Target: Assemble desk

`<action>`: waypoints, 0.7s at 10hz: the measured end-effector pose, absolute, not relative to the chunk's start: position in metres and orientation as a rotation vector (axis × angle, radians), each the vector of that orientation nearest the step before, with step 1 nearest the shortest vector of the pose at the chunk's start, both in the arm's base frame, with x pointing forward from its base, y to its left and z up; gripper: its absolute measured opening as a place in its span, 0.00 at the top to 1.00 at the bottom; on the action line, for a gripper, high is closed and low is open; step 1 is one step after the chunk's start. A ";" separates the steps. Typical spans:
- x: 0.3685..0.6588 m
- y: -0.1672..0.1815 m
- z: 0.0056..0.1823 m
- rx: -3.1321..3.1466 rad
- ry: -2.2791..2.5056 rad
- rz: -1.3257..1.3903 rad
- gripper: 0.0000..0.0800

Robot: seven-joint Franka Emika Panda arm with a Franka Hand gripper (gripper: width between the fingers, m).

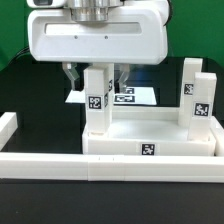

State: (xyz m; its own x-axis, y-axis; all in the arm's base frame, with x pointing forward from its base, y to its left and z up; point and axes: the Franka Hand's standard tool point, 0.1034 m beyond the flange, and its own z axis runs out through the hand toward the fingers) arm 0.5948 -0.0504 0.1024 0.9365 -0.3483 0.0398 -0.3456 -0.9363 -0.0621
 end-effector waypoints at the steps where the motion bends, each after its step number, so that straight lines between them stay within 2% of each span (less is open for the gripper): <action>1: 0.595 -0.051 0.102 -3.038 0.545 -0.078 0.40; 2: 0.595 -0.051 0.102 -3.038 0.545 -0.078 0.64; 7: 0.595 -0.050 0.102 -3.011 0.653 -0.074 0.64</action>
Offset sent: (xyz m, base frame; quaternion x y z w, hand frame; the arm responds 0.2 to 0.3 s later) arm 0.0000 0.0000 0.0000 0.0000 0.0000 0.0000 1.0000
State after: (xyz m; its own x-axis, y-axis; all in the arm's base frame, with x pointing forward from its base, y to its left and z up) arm 0.5947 -0.0499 0.1022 0.9091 -0.4151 0.0345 -0.4122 -0.9085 -0.0687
